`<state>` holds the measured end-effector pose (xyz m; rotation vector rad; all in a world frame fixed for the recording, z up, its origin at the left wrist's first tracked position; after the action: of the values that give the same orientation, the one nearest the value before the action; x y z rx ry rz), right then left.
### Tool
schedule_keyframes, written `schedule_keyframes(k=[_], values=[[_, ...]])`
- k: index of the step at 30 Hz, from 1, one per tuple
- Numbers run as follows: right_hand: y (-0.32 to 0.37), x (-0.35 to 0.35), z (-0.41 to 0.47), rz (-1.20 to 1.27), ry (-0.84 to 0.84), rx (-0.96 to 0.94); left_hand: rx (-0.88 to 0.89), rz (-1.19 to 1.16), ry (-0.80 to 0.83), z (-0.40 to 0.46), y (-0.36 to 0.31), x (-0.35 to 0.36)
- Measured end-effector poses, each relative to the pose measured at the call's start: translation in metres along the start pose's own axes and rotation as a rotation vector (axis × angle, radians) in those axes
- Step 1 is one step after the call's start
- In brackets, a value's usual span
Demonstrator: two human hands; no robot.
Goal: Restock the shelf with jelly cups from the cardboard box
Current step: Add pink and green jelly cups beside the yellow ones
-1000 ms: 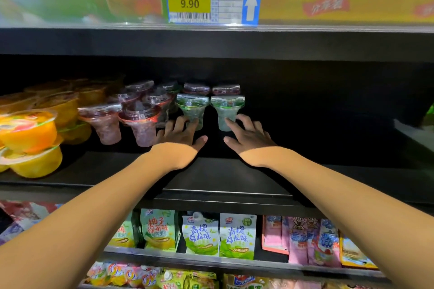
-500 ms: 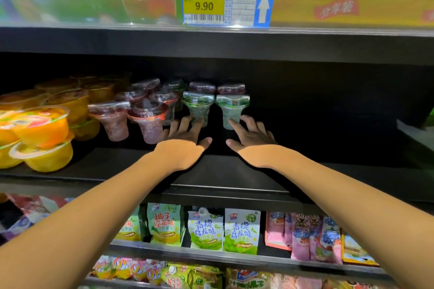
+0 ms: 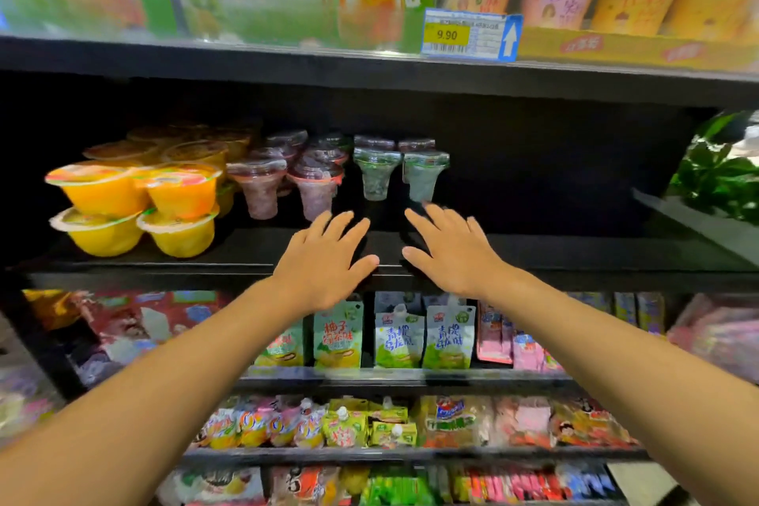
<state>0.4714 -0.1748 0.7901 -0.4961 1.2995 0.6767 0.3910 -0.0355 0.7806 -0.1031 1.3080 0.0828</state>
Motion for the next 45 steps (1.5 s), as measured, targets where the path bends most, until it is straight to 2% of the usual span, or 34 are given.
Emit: schedule_keyframes(k=[6,10,12,17,20,26,29,33,39,45], values=[[0.066,0.013,-0.067,0.035,0.004,0.102,0.073,-0.034,-0.035,-0.084,0.024,0.004],[0.113,0.029,-0.114,0.023,-0.020,0.115,0.152,-0.036,-0.146,-0.143,0.019,0.007],[0.132,0.040,-0.135,0.017,-0.019,0.128,0.168,-0.064,-0.146,-0.169,0.020,0.013],[0.171,0.071,-0.175,0.040,0.002,0.106,0.138,-0.171,0.006,-0.218,0.040,0.057],[0.183,0.097,-0.189,0.070,0.052,0.111,0.102,-0.157,0.097,-0.237,0.047,0.084],[0.185,0.145,-0.209,0.108,0.146,0.120,0.044,-0.213,0.199,-0.269,0.046,0.129],[0.180,0.178,-0.221,0.142,0.204,0.142,-0.033,-0.242,0.314,-0.287,0.044,0.164],[0.178,0.229,-0.235,0.232,0.289,0.164,-0.081,-0.195,0.272,-0.311,0.048,0.186],[0.190,0.284,-0.240,0.340,0.325,0.209,-0.213,-0.206,0.395,-0.340,0.084,0.221],[0.221,0.319,-0.237,0.373,0.329,0.268,-0.190,-0.221,0.441,-0.357,0.120,0.244]])
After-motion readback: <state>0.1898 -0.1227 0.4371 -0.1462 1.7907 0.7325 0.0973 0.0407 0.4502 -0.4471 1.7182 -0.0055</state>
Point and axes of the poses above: each hand's wrist, its own z-axis towards the middle knuckle, its own x-axis out of the palm, y = z × x, the point moved 10 cm from there along z, towards the middle knuckle, and after that the axes turned 2 degrees about -y, right-handed, at the moved point
